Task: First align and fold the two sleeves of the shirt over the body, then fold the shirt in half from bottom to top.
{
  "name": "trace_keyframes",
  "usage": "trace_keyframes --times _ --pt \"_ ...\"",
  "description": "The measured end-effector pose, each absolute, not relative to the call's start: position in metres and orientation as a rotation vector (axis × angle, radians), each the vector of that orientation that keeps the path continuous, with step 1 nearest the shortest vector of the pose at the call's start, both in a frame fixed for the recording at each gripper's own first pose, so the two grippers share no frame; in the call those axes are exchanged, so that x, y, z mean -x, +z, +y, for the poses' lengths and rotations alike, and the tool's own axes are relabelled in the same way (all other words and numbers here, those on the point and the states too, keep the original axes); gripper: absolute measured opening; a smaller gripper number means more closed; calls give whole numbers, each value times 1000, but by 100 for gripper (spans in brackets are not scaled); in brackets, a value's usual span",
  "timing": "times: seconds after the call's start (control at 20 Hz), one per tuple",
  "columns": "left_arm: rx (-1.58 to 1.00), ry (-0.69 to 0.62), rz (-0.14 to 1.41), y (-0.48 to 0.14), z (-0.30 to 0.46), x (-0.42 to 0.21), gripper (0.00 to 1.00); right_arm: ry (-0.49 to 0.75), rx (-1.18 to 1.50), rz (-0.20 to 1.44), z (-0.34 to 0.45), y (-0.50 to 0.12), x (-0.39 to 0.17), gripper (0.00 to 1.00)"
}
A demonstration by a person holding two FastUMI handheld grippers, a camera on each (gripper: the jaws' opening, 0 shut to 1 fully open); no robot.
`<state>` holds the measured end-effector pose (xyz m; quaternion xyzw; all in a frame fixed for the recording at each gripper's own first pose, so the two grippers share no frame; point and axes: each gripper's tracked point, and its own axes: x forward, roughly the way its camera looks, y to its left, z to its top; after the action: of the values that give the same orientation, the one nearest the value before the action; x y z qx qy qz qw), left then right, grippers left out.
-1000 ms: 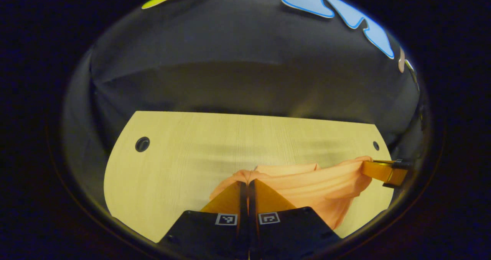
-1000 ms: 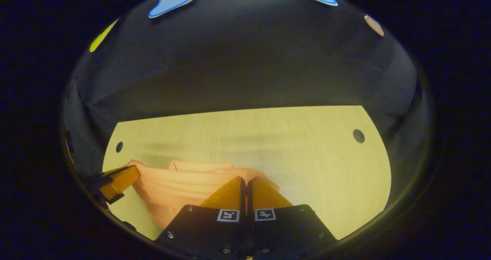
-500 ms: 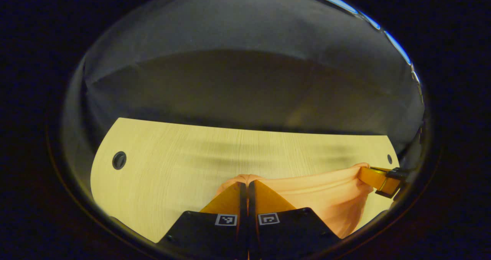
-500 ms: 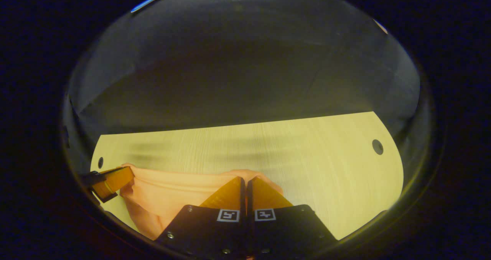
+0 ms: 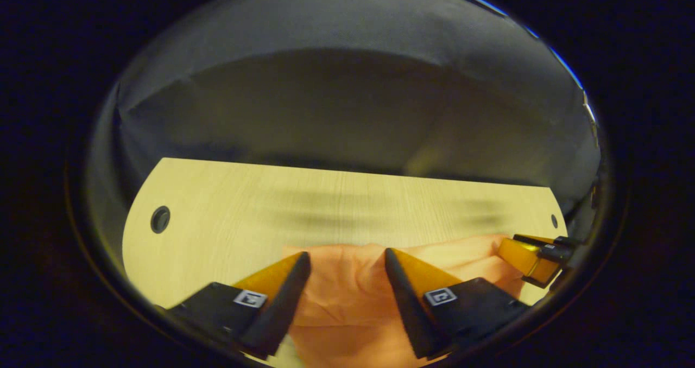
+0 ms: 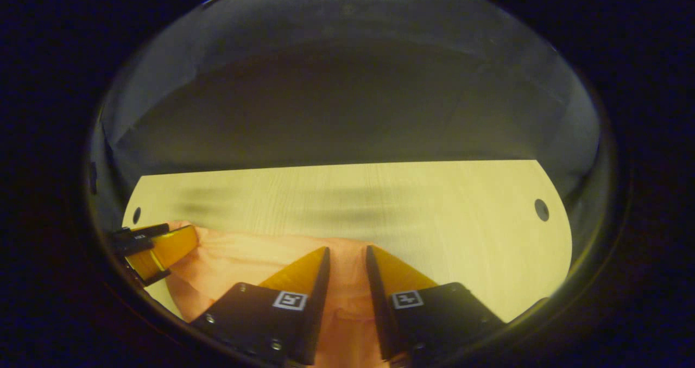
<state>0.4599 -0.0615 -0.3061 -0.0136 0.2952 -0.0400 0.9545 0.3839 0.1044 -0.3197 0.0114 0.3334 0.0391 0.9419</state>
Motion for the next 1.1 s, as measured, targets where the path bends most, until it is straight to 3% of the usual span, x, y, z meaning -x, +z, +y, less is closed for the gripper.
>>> trace_keyframes --times 0.1,0.15,0.2,0.4,1.1 --pt "46 -90 581 -289 -69 -454 95 79 -31 648 101 -305 -378 70" --pt "55 -98 566 -280 -68 -450 95 80 -32 629 99 -295 -374 63" --pt "49 -101 545 -268 -64 -442 95 85 -32 611 98 -284 -368 69" --pt "21 -113 465 -205 -72 -389 95 100 -36 546 94 -231 -328 70" --pt "-8 -164 171 -5 -78 -102 94 146 -34 243 59 -59 -118 69"
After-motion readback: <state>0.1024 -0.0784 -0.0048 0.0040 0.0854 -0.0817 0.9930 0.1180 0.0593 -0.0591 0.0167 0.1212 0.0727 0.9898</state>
